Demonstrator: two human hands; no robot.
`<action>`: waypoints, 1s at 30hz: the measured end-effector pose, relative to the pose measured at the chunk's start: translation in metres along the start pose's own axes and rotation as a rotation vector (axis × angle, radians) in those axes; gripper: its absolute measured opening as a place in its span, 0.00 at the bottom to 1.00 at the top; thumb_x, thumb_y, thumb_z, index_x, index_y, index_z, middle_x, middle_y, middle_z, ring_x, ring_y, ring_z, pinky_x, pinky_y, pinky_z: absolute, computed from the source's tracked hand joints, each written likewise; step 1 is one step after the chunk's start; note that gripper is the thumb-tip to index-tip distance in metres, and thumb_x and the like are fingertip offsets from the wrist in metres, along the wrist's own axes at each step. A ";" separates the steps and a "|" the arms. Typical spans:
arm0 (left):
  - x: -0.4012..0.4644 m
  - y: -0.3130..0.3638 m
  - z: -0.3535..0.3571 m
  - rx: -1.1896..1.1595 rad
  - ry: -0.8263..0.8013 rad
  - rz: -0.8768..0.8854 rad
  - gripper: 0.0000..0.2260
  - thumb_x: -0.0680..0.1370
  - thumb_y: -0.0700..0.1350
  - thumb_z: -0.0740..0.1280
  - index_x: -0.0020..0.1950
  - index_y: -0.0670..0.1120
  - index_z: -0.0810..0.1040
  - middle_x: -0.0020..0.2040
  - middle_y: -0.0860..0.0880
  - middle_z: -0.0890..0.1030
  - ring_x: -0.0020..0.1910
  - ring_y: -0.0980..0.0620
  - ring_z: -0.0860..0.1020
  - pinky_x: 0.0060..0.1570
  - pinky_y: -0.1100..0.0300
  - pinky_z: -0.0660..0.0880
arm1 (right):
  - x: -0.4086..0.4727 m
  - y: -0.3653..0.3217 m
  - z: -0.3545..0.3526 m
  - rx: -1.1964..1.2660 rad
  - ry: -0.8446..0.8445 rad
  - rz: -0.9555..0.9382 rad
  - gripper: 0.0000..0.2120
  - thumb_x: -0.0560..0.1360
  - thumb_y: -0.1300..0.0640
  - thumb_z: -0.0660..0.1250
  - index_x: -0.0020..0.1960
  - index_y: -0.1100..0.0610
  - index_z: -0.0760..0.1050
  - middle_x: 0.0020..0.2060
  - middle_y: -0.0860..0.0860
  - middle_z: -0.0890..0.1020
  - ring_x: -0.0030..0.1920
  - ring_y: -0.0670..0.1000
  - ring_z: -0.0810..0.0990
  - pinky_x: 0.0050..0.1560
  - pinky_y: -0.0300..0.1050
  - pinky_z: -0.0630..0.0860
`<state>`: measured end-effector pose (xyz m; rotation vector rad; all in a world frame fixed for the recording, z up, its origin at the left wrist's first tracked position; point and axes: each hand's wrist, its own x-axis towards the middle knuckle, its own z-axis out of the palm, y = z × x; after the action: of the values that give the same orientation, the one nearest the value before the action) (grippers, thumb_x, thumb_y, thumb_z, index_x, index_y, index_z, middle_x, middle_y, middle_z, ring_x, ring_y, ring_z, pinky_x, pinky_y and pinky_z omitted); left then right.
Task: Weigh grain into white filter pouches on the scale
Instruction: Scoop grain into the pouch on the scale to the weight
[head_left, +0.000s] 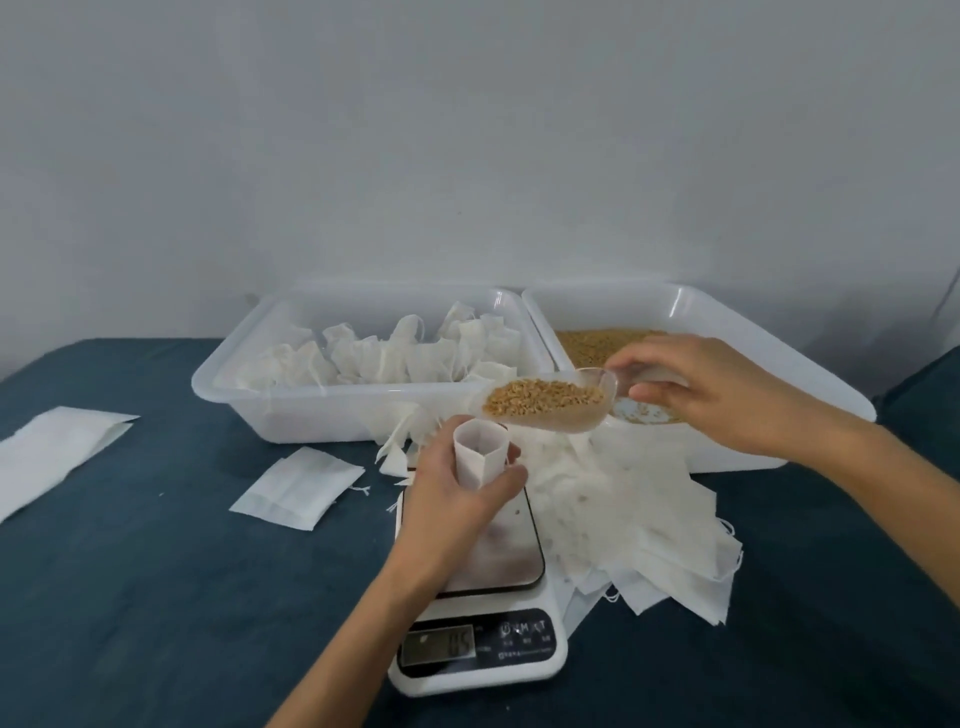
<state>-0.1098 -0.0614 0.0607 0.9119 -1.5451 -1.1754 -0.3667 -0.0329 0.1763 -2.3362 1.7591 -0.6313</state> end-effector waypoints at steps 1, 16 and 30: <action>0.000 0.000 0.000 0.006 0.004 -0.011 0.17 0.70 0.54 0.76 0.56 0.53 0.79 0.54 0.49 0.85 0.58 0.44 0.82 0.61 0.37 0.78 | 0.000 0.000 -0.002 -0.047 0.001 -0.026 0.10 0.80 0.60 0.67 0.60 0.52 0.80 0.53 0.40 0.82 0.52 0.27 0.75 0.62 0.27 0.65; 0.000 -0.001 0.003 -0.058 -0.017 -0.029 0.21 0.70 0.47 0.78 0.60 0.50 0.76 0.52 0.49 0.85 0.53 0.49 0.84 0.53 0.55 0.82 | 0.008 -0.005 -0.018 -0.348 0.053 -0.058 0.13 0.78 0.60 0.69 0.61 0.47 0.79 0.51 0.42 0.81 0.61 0.52 0.75 0.77 0.59 0.43; 0.000 0.001 0.002 -0.096 -0.020 -0.036 0.19 0.72 0.42 0.79 0.60 0.49 0.76 0.52 0.49 0.86 0.54 0.49 0.84 0.49 0.58 0.82 | 0.013 -0.012 -0.019 -0.439 0.059 -0.058 0.14 0.78 0.58 0.69 0.62 0.48 0.80 0.52 0.45 0.81 0.63 0.54 0.75 0.77 0.60 0.43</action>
<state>-0.1121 -0.0606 0.0610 0.8697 -1.4799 -1.2770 -0.3611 -0.0387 0.2012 -2.6785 2.0350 -0.3484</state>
